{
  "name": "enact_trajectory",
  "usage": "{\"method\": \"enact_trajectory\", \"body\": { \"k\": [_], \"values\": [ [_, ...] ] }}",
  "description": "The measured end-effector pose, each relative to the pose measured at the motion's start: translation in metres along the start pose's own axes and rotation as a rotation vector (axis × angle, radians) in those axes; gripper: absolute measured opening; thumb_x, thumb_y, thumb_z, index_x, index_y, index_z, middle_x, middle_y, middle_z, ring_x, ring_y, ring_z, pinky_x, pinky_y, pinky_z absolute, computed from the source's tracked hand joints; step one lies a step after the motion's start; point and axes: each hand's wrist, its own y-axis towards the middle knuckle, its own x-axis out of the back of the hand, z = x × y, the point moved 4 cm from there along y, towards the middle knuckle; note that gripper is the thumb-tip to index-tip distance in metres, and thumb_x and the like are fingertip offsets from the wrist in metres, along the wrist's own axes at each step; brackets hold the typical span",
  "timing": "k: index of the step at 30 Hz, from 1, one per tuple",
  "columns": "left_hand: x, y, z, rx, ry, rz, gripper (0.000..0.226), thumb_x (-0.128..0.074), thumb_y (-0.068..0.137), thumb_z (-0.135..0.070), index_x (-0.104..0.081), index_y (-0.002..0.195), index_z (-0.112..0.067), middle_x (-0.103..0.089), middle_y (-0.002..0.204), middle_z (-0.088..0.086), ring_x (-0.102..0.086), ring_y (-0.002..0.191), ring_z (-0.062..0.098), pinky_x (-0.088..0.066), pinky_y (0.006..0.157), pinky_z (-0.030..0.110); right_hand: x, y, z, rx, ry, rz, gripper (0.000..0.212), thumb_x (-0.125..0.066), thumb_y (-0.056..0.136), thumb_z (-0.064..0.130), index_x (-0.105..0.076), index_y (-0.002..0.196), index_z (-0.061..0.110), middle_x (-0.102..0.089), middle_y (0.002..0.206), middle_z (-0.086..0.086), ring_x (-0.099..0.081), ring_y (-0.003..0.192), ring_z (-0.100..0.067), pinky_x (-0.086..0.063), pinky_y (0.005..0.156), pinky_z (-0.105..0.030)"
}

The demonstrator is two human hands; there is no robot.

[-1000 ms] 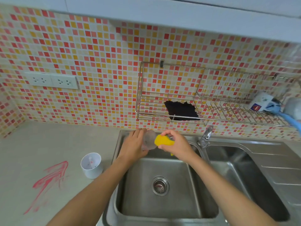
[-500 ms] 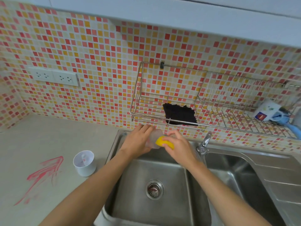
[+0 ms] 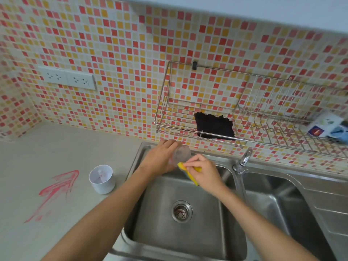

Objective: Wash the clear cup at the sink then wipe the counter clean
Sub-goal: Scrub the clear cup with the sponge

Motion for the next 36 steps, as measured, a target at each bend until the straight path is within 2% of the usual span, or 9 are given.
{"method": "enact_trajectory", "body": {
  "k": [5,11,15,17,23,26,29,33,36],
  "values": [
    [0.002,0.001,-0.003,-0.06,0.014,-0.015,0.073,-0.077,0.075,-0.04,-0.045,0.136,-0.018,-0.052,0.136,-0.002,-0.045,0.124,0.019,-0.049,0.093,0.032,0.014,0.002,-0.007,0.137,-0.336,-0.033,0.02,-0.063,0.09,0.016,-0.073,0.104,0.026,-0.055,0.109,0.008,-0.055,0.076,-0.009,-0.048,0.063,-0.03],
    [0.001,-0.002,-0.003,-0.102,-0.022,0.017,0.071,-0.073,0.079,-0.047,-0.044,0.137,-0.018,-0.05,0.139,-0.002,-0.043,0.125,0.017,-0.044,0.096,0.028,-0.006,-0.007,-0.003,-0.015,-0.027,0.025,0.018,-0.063,0.088,0.018,-0.075,0.102,0.02,-0.06,0.101,0.011,-0.059,0.09,-0.006,-0.049,0.08,-0.028],
    [0.001,-0.004,-0.004,-0.106,-0.056,0.035,0.071,-0.074,0.078,-0.044,-0.044,0.137,-0.02,-0.05,0.139,-0.003,-0.044,0.126,0.015,-0.042,0.101,0.029,0.004,-0.007,0.0,0.247,-0.523,0.059,0.028,-0.062,0.084,0.038,-0.07,0.109,0.026,-0.058,0.113,0.01,-0.05,0.103,-0.014,-0.054,0.069,-0.033],
    [0.0,-0.003,-0.001,-0.08,-0.094,0.063,0.072,-0.075,0.077,-0.045,-0.043,0.137,-0.021,-0.05,0.139,-0.004,-0.044,0.126,0.015,-0.042,0.102,0.029,0.001,-0.008,0.001,0.352,-0.632,0.096,0.038,-0.071,0.078,0.041,-0.068,0.11,0.021,-0.06,0.115,0.006,-0.049,0.109,-0.018,-0.055,0.076,-0.034],
    [-0.003,-0.005,0.0,-0.041,-0.219,0.09,0.086,-0.075,0.078,-0.034,-0.029,0.149,-0.019,-0.039,0.15,-0.003,-0.034,0.135,0.018,-0.028,0.109,0.028,0.006,-0.01,0.012,0.51,-0.617,-0.085,0.029,-0.076,0.075,0.012,-0.069,0.103,0.018,-0.069,0.107,0.005,-0.062,0.094,-0.018,-0.052,0.077,-0.032],
    [-0.005,-0.007,0.001,-0.003,-0.246,0.059,0.095,-0.077,0.075,-0.04,-0.023,0.15,-0.019,-0.035,0.151,-0.003,-0.03,0.136,0.017,-0.032,0.111,0.032,0.005,-0.012,0.019,0.542,-0.595,-0.151,0.03,-0.074,0.076,0.009,-0.069,0.105,0.017,-0.07,0.106,0.006,-0.063,0.092,-0.018,-0.052,0.077,-0.033],
    [-0.01,-0.008,0.002,0.024,-0.251,-0.041,0.095,-0.082,0.067,-0.05,-0.034,0.141,-0.014,-0.043,0.14,0.0,-0.042,0.124,0.015,-0.033,0.096,0.018,0.002,-0.012,0.025,0.483,-0.544,-0.092,0.029,-0.07,0.082,0.012,-0.067,0.11,0.018,-0.069,0.105,0.007,-0.061,0.094,-0.016,-0.052,0.079,-0.032],
    [-0.015,-0.008,0.005,0.027,-0.233,-0.085,0.078,-0.081,0.067,-0.043,-0.044,0.129,-0.012,-0.039,0.125,0.003,-0.054,0.097,0.016,-0.051,0.068,0.017,0.001,-0.007,0.02,0.066,-0.166,0.022,0.031,-0.056,0.095,0.028,-0.051,0.125,0.029,-0.066,0.115,0.006,-0.058,0.106,-0.011,-0.048,0.089,-0.033],
    [-0.012,-0.006,0.011,0.009,-0.207,-0.102,0.076,-0.081,0.069,-0.037,-0.047,0.132,-0.012,-0.045,0.128,0.004,-0.05,0.11,0.02,-0.049,0.09,0.028,-0.002,-0.005,0.019,0.011,-0.074,0.001,0.025,-0.061,0.091,0.026,-0.066,0.115,0.028,-0.068,0.106,0.004,-0.06,0.097,-0.01,-0.045,0.087,-0.024]
  ]
}}
